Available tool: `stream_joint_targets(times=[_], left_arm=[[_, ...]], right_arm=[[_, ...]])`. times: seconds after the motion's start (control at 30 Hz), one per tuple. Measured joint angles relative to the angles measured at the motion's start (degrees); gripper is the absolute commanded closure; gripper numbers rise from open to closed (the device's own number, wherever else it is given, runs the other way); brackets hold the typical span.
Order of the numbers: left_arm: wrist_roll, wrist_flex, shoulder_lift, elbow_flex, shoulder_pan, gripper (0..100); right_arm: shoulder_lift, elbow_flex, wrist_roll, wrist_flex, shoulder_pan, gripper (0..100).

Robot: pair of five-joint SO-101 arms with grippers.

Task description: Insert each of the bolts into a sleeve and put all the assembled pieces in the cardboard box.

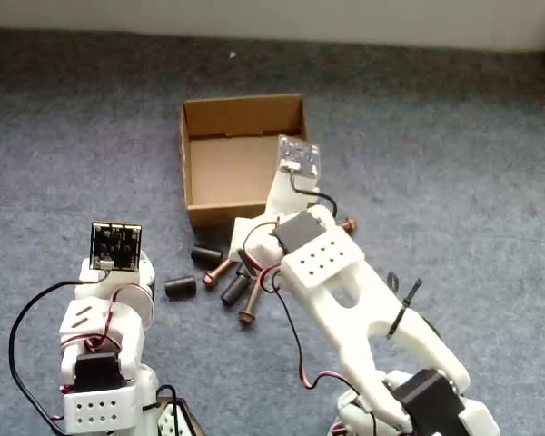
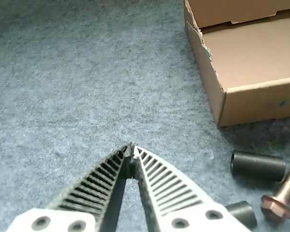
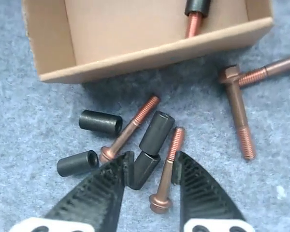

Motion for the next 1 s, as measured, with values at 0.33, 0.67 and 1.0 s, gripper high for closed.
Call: stream_joint_targets(times=[0.33, 0.67, 1.0], left_arm=[[0.00, 0.00, 0.00, 0.00, 0.00, 99], [0.00, 0.00, 0.00, 0.00, 0.00, 99], [0.00, 0.00, 0.00, 0.00, 0.00, 99]], right_arm=[[14.51, -5.01, -5.01, -0.62, -2.11, 86.8], [23.56, -10.90, -5.01, -0.88, -3.43, 87.1], [27.78, -11.78, -5.01, -2.81, -1.93, 87.2]])
